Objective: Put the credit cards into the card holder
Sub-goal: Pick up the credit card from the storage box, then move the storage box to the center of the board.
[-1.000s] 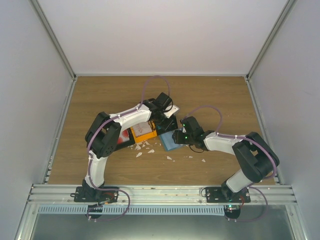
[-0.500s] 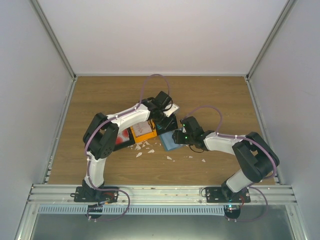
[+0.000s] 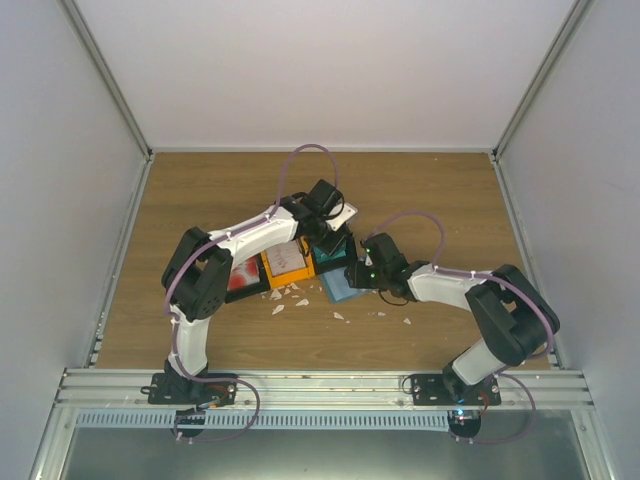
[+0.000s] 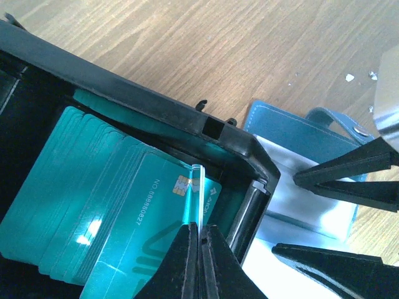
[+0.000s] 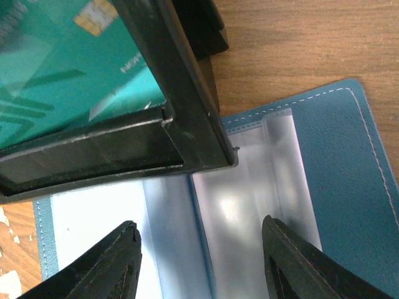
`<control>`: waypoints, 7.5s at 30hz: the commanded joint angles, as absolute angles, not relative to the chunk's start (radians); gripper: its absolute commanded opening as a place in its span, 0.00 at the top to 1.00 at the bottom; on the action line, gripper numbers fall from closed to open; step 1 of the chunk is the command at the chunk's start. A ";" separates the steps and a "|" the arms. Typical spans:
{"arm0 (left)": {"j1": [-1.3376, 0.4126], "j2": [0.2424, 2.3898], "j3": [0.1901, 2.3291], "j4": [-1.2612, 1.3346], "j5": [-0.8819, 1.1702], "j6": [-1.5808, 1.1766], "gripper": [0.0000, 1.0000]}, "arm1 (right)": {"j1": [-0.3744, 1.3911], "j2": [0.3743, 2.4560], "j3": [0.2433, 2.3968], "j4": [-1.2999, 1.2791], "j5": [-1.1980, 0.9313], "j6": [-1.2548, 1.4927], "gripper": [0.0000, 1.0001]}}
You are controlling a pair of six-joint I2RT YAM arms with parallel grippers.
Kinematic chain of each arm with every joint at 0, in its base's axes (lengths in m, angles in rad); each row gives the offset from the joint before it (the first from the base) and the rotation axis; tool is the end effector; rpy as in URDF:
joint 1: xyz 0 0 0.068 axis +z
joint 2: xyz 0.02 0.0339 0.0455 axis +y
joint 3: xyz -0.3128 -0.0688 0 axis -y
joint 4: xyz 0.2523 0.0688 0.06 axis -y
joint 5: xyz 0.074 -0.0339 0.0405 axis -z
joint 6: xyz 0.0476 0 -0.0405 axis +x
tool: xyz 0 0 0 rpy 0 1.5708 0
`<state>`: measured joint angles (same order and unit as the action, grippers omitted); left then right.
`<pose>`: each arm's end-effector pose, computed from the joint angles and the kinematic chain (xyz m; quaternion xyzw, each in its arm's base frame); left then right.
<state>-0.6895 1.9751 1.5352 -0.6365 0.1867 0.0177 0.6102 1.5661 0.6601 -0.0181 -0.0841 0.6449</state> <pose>0.3448 -0.2957 0.2416 0.3557 0.8978 -0.1656 0.2002 0.2391 0.1721 0.1678 0.0031 0.9474 0.2187 0.2336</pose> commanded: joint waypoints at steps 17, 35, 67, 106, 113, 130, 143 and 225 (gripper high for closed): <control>-0.608 1.669 1.437 -0.410 0.182 -0.227 1.00 | 0.480 1.216 0.651 0.058 -0.340 0.669 0.22; -0.411 1.302 1.167 -0.036 0.628 -0.719 1.00 | 0.479 1.400 0.870 0.507 -0.771 0.940 0.23; -0.330 1.223 1.080 0.008 0.762 -0.711 0.69 | 0.468 1.383 0.910 0.758 -0.974 1.148 1.00; -0.330 1.222 1.008 0.019 0.859 -0.648 0.72 | 0.485 1.424 0.938 0.751 -1.000 1.163 1.00; -0.330 1.271 1.029 -0.039 0.936 -0.585 0.72 | 0.497 1.448 0.947 0.791 -1.020 1.196 1.00; -0.328 1.278 1.036 0.119 1.117 -0.748 1.00 | 0.458 1.439 0.912 0.720 -0.996 1.170 0.93; -0.269 1.263 1.007 0.196 1.086 -0.820 1.00 | 0.358 1.398 0.831 0.812 -1.033 1.232 0.98; -0.635 1.410 0.603 0.049 0.173 -0.856 1.00 | 0.424 1.344 0.466 0.200 -0.467 0.670 1.00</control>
